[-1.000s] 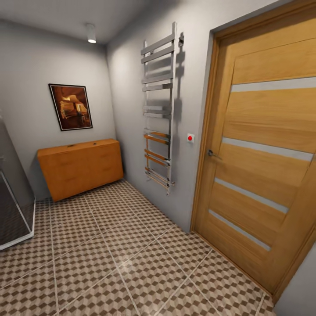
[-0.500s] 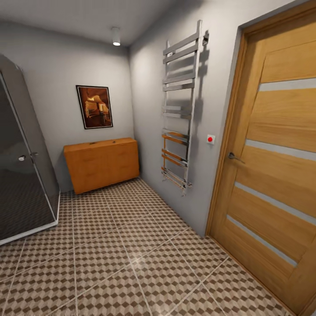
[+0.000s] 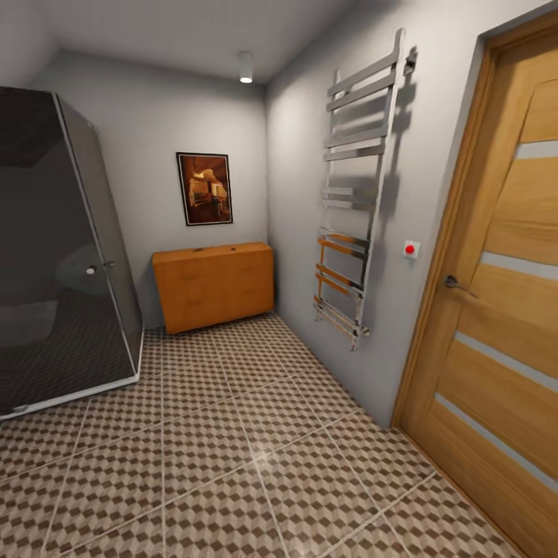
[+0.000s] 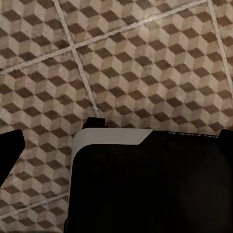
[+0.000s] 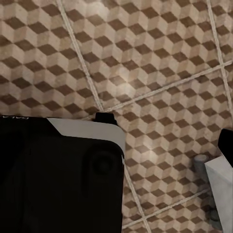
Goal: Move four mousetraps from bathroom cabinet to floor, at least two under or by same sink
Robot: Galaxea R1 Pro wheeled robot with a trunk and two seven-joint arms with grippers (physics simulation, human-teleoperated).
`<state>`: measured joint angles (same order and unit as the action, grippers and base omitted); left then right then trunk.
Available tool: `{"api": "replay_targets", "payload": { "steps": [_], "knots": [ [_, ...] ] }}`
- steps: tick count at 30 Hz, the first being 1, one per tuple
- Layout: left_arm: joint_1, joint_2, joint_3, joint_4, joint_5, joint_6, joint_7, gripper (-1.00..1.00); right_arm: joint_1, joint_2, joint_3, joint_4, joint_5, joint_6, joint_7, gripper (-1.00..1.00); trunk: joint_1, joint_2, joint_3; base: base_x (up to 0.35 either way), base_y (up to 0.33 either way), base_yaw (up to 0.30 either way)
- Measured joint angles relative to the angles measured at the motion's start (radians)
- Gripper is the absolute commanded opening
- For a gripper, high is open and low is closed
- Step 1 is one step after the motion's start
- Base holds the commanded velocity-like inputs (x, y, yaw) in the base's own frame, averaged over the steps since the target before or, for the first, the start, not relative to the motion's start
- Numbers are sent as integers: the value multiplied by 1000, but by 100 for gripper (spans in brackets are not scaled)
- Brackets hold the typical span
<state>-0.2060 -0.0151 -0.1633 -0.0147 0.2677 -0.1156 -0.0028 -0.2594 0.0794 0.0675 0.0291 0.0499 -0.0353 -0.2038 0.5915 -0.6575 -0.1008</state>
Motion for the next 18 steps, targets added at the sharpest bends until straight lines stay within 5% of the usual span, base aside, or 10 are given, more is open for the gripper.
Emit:
{"api": "replay_targets", "payload": {
  "steps": [18],
  "knots": [
    [0,0,0,-1,0,0,0,100,0,0,0,0,0,0,0,100,0,0,0,0,0,272]
  ]
}}
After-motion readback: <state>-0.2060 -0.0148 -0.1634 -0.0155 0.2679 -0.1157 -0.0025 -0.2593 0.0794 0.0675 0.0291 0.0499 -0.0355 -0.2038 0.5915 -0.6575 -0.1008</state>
